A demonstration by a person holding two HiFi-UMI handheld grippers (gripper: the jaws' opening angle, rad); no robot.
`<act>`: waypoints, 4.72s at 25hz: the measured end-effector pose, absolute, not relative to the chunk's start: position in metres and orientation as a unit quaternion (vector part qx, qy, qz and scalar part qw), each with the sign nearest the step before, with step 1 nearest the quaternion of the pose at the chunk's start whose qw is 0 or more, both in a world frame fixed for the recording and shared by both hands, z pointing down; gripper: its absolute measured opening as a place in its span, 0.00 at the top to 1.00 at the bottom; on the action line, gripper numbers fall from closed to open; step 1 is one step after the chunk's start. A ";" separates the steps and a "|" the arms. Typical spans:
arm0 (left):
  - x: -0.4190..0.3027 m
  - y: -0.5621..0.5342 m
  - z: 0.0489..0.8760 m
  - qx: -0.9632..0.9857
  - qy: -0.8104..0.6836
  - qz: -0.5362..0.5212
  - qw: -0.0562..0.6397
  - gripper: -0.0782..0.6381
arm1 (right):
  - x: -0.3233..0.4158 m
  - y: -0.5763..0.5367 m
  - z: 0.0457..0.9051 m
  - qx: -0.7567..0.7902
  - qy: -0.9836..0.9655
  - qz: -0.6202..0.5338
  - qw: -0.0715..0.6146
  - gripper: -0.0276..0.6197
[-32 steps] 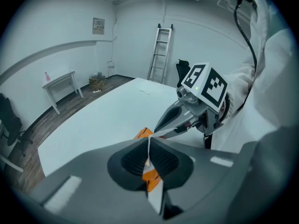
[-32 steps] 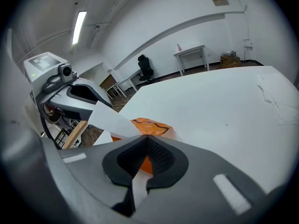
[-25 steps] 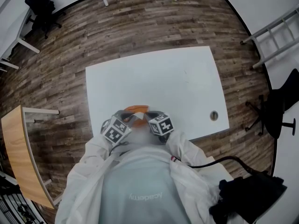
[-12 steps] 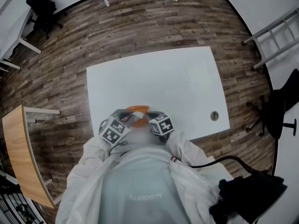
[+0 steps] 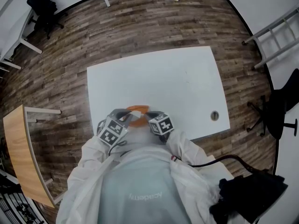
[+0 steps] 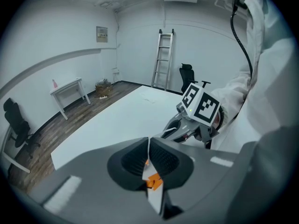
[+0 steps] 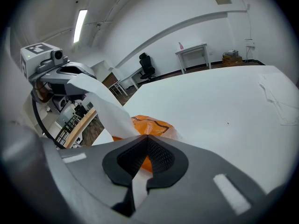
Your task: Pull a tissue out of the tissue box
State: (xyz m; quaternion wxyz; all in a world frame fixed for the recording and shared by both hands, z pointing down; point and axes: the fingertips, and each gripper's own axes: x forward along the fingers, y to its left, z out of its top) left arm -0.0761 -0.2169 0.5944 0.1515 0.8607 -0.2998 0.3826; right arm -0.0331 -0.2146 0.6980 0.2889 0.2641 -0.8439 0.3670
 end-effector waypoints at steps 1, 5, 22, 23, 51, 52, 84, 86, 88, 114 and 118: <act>-0.077 -0.217 0.592 0.861 -0.302 0.380 0.151 0.89 | -0.033 -0.214 0.698 0.264 -0.844 0.367 0.289 0.95; -0.079 -0.219 0.580 0.860 -0.308 0.379 0.148 0.89 | -0.033 -0.215 0.698 0.262 -0.844 0.369 0.288 0.95; -0.084 -0.230 0.551 0.844 -0.364 0.367 0.139 0.89 | -0.024 -0.218 0.696 0.241 -0.850 0.369 0.288 0.95; -0.085 -0.229 0.550 0.843 -0.369 0.366 0.138 0.89 | -0.024 -0.217 0.695 0.240 -0.851 0.368 0.288 0.95; -0.113 -0.236 0.526 0.804 -0.495 0.294 0.150 0.89 | 0.007 -0.223 0.668 0.246 -0.868 0.341 0.264 0.95; -0.112 -0.236 0.525 0.804 -0.496 0.292 0.150 0.89 | 0.009 -0.223 0.668 0.248 -0.867 0.342 0.263 0.95; -0.151 -0.205 0.505 0.814 -0.537 0.160 0.156 0.89 | 0.011 -0.202 0.633 0.324 -0.860 0.322 0.225 0.95; -0.157 -0.199 0.504 0.815 -0.537 0.157 0.149 0.89 | 0.008 -0.195 0.630 0.335 -0.860 0.316 0.222 0.95; -0.165 -0.191 0.504 0.815 -0.540 0.152 0.147 0.89 | 0.003 -0.187 0.627 0.345 -0.858 0.312 0.219 0.95; -0.230 -0.077 0.507 0.805 -0.570 0.097 0.134 0.89 | -0.020 -0.075 0.604 0.430 -0.835 0.292 0.180 0.95; -0.236 -0.066 0.507 0.803 -0.573 0.091 0.135 0.89 | -0.020 -0.066 0.600 0.436 -0.834 0.288 0.177 0.95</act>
